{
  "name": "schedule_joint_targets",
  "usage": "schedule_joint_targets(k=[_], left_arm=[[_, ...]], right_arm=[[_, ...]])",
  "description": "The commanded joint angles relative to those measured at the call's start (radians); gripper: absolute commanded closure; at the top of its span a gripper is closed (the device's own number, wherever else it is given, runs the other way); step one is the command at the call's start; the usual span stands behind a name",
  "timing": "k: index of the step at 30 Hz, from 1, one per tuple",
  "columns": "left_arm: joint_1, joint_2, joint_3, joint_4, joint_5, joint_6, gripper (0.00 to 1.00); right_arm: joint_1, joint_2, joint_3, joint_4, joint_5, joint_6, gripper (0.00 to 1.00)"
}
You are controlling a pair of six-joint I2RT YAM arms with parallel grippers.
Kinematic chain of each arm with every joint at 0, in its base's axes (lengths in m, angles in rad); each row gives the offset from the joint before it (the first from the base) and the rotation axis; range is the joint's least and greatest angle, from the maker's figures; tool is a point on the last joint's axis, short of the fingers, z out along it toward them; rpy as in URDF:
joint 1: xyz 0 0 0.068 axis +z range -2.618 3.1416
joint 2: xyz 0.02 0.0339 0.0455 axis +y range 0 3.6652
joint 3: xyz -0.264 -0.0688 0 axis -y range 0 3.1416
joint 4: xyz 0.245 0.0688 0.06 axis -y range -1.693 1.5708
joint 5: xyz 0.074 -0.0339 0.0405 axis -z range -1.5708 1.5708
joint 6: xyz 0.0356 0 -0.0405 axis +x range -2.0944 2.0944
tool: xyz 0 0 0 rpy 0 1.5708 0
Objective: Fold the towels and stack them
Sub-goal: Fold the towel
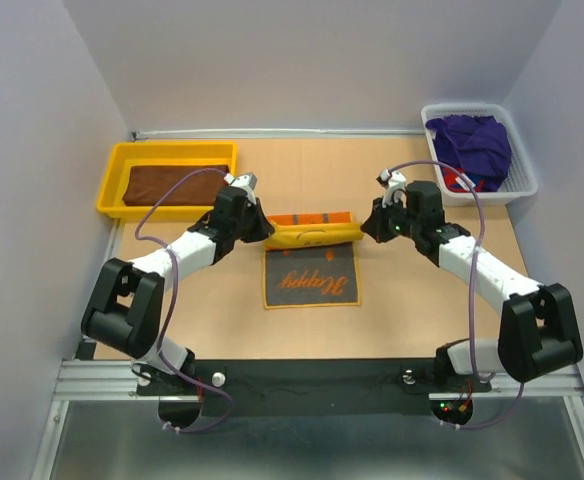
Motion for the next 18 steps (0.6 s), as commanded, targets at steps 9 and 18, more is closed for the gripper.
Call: schedule_joint_targets(k=[9,18], left_arm=[[-0.012,-0.165,-0.136,-0.085,-0.017,-0.018,1.0],[-0.018,-0.179,-0.167,-0.117,-0.059,-0.032,1.0]], right_arm=[[-0.002,-0.102,-0.1,-0.232,0.015,0.178,0.99],[-0.001,-0.082,-0.101,-0.261,-0.019,0.238,1.0]])
